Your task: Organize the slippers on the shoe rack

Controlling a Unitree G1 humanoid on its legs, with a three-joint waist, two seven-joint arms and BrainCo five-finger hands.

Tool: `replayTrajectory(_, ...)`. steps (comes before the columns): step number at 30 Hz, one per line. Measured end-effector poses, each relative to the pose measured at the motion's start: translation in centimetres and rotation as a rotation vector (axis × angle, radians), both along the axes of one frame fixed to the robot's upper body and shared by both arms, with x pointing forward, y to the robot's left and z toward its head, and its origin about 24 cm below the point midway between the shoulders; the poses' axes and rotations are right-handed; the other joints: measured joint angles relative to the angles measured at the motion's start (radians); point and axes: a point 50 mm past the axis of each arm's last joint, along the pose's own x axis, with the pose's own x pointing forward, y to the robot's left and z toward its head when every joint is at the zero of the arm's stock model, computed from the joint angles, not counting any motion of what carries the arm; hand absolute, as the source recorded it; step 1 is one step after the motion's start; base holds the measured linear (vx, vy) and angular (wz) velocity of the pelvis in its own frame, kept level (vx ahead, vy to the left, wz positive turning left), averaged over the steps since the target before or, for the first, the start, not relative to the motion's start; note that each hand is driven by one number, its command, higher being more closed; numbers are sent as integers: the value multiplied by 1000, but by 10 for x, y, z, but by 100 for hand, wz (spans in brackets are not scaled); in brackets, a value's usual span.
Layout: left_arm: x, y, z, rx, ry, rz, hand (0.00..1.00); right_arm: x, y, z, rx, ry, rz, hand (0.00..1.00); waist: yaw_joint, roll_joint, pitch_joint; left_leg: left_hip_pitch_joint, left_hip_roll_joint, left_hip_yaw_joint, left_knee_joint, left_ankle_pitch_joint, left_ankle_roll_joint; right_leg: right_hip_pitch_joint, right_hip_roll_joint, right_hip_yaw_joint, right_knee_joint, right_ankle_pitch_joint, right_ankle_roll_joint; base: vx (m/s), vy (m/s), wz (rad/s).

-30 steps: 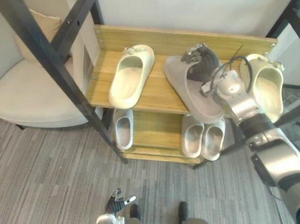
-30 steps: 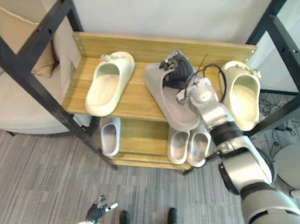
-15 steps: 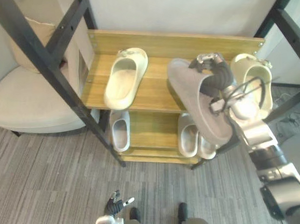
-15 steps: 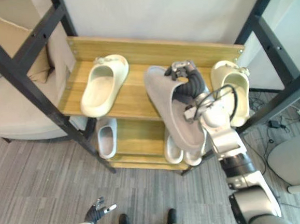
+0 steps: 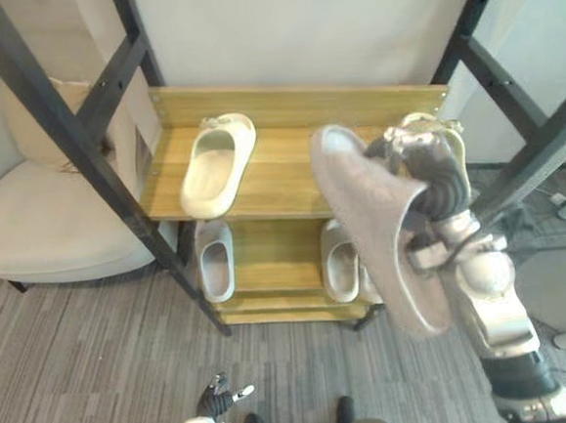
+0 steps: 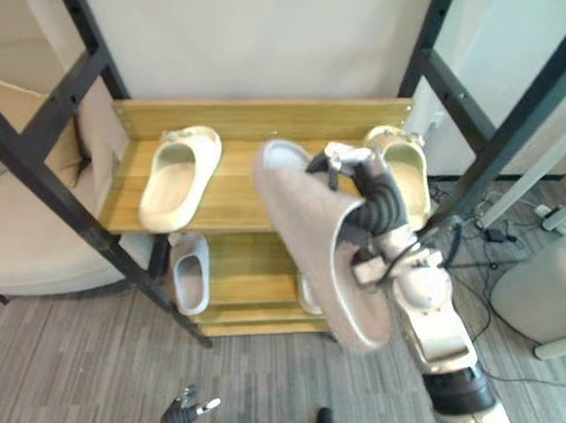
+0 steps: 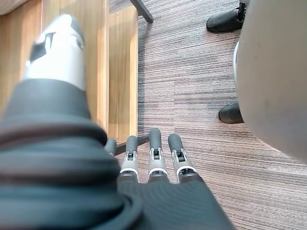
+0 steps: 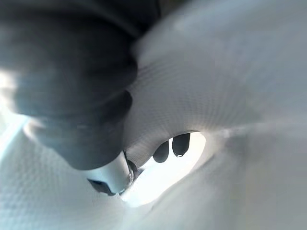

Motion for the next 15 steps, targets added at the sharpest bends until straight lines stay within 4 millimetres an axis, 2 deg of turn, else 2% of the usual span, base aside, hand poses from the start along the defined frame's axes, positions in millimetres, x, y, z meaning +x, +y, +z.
replayTrajectory(4, -2, -4, -2, -10, 14, -40, 0, -21, 27, -36, 13, 171, 171, 100, 0, 11, -14, 9, -1, -8, -1, 1, -1, 9, 0, -6, -2, -3, 4, -53, -17, 4)
replayTrajectory(6, -2, -5, -2, -9, 16, -50, 0, -26, 35, -44, 8, 207, 215, 100, 0, 13, -16, 4, 0, -14, -1, 0, -2, 5, -2, -9, 4, -12, 6, -46, -15, 10)
replayTrajectory(7, 0, -6, -1, -8, 11, -66, 0, -28, 40, -49, -5, 229, 247, 100, 1, 18, -11, -28, 4, -19, 29, -15, -13, -40, -5, -11, 63, -39, 3, -71, -18, 19)
replayTrajectory(10, 26, -11, 6, -2, -48, -116, 0, -17, 46, -58, -44, 264, 262, 100, 4, 39, 68, -231, 29, -53, 341, -119, -1, -192, -18, -22, 316, -136, -4, -106, -14, 25)
replayTrajectory(12, 42, -16, 11, -7, -92, -135, 0, -6, 47, -61, -70, 278, 243, 100, 7, 58, 122, -322, 42, -77, 476, -170, 0, -264, -23, -33, 438, -187, -6, -179, 2, 28)
replayTrajectory(15, 61, -15, 21, -23, -161, -109, 0, 7, 49, -56, -126, 239, 204, 100, 13, 66, 182, -432, 55, -96, 640, -244, -6, -376, -40, -36, 615, -275, -7, -195, 8, 15)
